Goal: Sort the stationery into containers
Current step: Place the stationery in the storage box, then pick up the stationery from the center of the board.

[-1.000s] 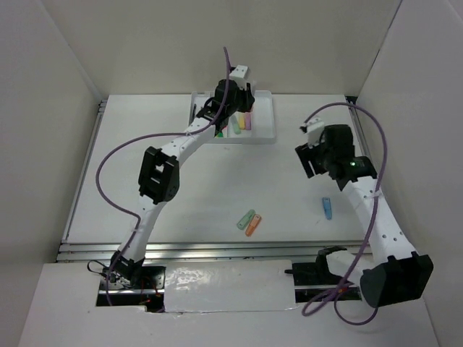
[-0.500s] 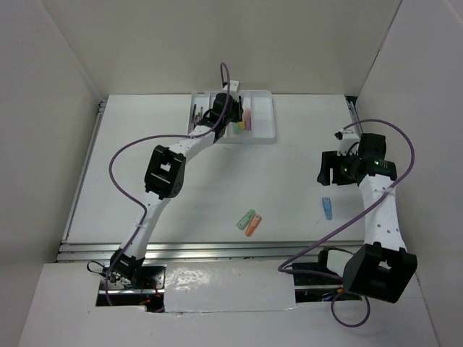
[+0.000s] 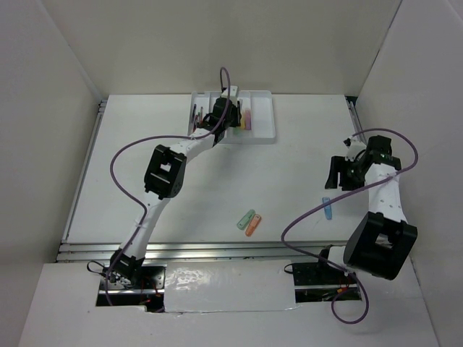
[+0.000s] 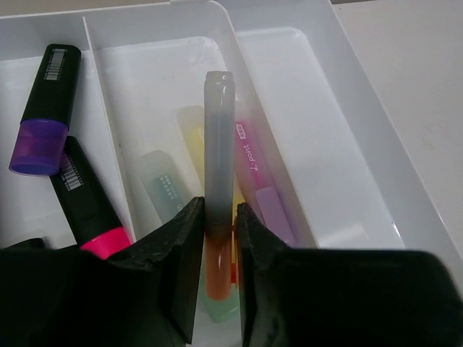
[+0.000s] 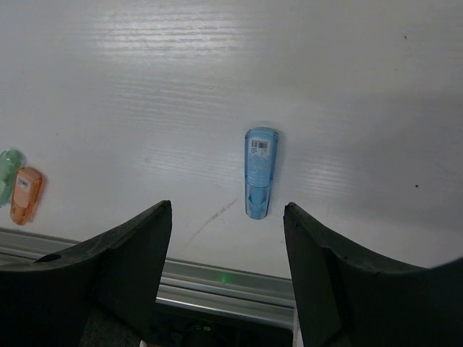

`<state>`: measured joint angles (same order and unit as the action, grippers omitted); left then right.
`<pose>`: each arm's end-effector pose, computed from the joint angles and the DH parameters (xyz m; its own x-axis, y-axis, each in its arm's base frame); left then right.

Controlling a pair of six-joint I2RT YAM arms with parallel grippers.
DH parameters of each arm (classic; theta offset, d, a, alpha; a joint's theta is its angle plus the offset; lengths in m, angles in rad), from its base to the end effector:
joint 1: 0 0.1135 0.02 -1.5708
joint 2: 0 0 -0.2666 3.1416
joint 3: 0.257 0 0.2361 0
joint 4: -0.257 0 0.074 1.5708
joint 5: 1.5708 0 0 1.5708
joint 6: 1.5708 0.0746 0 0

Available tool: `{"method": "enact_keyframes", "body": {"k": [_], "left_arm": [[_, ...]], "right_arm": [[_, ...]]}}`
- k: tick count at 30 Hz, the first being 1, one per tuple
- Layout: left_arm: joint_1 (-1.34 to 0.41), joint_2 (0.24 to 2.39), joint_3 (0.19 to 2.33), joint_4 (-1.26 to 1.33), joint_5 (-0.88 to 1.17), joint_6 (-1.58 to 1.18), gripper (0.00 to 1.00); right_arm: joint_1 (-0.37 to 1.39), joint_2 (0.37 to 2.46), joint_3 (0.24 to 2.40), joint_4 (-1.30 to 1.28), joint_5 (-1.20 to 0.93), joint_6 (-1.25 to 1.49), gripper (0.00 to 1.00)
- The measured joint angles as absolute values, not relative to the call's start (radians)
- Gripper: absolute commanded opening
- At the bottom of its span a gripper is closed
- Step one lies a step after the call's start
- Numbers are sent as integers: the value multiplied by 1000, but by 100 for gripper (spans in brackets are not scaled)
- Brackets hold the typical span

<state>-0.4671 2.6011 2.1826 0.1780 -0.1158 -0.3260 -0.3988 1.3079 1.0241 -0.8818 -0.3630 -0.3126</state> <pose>0.5623 -0.2740 0.1774 -0.3126 -0.1986 -0.9289 0.2607 0.9224 -0.2850 0.2346 -0.0701 0.2325 -0.8778 0.0579 -0.4755 -0.0378 0.9812 0.1893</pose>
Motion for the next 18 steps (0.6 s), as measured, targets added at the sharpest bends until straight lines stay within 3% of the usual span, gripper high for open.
{"method": "enact_keyframes", "body": {"k": [5, 13, 18], "left_arm": [[-467, 2582, 2137, 153, -113, -345, 50], [-466, 2501, 2071, 76, -91, -366, 59], [-466, 2327, 1986, 73, -50, -370, 67]], "right_arm": [[-411, 1327, 1019, -883, -324, -331, 69], [-420, 1329, 987, -876, -253, -339, 67], [-423, 1325, 963, -861, -221, -358, 63]]}}
